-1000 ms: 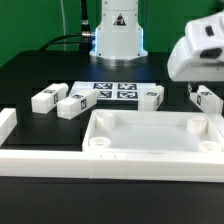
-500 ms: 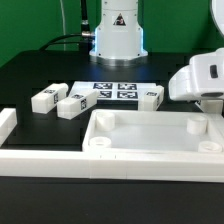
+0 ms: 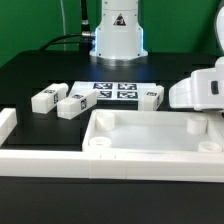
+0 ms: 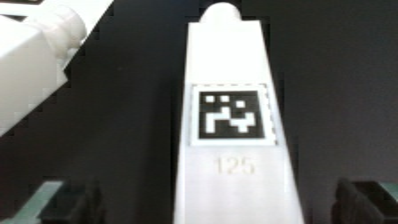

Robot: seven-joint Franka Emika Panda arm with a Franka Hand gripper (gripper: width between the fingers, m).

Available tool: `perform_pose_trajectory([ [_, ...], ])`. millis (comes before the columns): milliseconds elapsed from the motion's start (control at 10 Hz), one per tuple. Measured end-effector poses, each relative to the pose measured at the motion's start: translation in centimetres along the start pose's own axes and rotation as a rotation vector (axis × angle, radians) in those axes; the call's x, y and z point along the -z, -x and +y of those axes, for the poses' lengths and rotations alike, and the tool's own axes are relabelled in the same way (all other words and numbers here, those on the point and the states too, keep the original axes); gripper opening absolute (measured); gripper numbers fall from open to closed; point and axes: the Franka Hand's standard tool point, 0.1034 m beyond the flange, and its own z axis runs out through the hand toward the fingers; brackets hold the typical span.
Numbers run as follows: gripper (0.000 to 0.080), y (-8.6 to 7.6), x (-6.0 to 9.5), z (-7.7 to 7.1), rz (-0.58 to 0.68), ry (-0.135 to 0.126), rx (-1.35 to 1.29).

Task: Assemble desk

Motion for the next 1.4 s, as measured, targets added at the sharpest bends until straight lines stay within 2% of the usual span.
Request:
perform_pose_trajectory([
  [200, 0.0649, -0.1, 0.1, -0.1, 0.006, -0.001, 0.0],
  [400, 0.0411, -0.2, 0.4, 0.0, 0.011, -0.002, 0.0],
  [500, 0.0411, -0.2, 0.4, 0.0, 0.012, -0.002, 0.0],
  [600, 0.0288, -0.2, 0.5, 0.0, 0.014, -0.002, 0.0],
  [900, 0.0289, 0.1, 0.9, 0.1, 0.021, -0.004, 0.002],
  [1000, 0.0289, 0.6, 1.6, 0.6, 0.031, -0.009, 0.013],
  [1200, 0.0289, 3.1, 3.7, 2.1, 0.045, -0.021, 0.018],
  [1300, 0.029, 3.7, 4.3, 2.7, 0.054, -0.027, 0.022],
  [1400, 0.0291, 3.3, 4.3, 2.5, 0.069, -0.029, 0.023],
])
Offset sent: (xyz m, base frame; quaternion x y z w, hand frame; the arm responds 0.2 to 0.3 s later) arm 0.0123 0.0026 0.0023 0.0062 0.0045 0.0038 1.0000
